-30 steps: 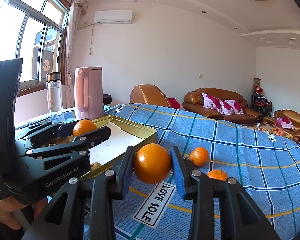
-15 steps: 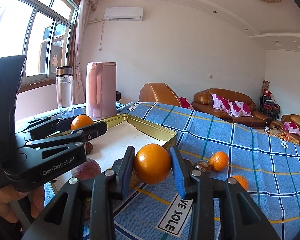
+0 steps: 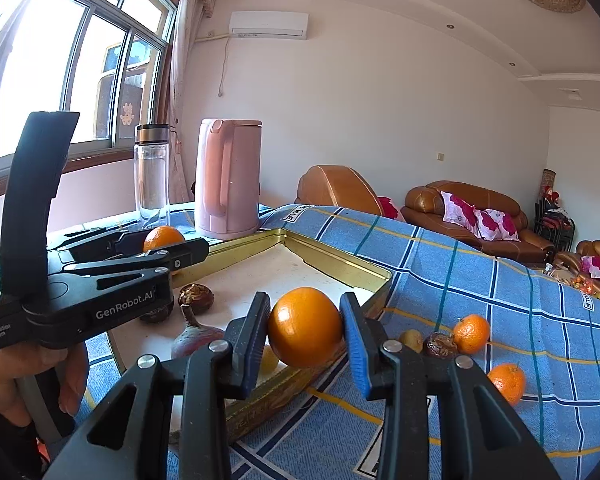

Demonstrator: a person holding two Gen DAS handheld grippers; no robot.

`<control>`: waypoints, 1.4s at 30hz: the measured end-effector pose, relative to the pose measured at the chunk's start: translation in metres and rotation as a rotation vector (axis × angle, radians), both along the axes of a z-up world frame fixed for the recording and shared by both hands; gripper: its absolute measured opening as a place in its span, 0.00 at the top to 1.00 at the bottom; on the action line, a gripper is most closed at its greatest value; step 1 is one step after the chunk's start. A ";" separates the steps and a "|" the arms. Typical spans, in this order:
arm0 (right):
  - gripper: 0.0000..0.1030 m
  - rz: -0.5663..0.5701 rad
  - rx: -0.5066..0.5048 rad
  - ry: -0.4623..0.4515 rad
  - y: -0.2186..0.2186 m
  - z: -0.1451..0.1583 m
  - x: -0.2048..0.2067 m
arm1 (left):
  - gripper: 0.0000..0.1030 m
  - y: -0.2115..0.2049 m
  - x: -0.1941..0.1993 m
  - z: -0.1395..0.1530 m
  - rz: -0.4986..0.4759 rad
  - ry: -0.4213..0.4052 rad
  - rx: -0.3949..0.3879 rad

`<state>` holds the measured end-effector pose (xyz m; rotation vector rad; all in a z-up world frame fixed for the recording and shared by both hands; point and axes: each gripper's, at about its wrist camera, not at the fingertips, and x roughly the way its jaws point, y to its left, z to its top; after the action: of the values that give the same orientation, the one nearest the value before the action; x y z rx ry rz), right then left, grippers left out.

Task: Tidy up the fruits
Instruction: 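Carry both oranges with the left and right tools over the tin tray, then open the left tool and right tool to drop both oranges into the tray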

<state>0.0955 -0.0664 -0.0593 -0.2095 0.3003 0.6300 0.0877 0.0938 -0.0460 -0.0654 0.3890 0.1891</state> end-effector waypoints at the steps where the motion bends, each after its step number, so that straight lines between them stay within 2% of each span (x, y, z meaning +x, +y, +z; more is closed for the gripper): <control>1: 0.63 0.003 -0.002 -0.001 0.002 0.000 -0.001 | 0.59 0.002 -0.001 0.000 0.004 0.002 0.001; 16: 0.63 0.085 -0.025 -0.004 0.037 0.000 -0.011 | 0.59 0.029 -0.009 -0.003 0.043 0.040 0.000; 34: 0.63 0.177 -0.119 -0.007 0.083 -0.006 -0.024 | 0.59 0.043 -0.007 -0.009 0.043 0.098 -0.002; 42: 0.63 0.206 -0.177 0.051 0.095 -0.013 -0.018 | 0.59 0.043 -0.003 -0.011 0.038 0.129 0.002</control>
<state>0.0774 0.0286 -0.0722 -0.3987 0.3870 0.8135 0.0848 0.1372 -0.0575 -0.0584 0.5165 0.2324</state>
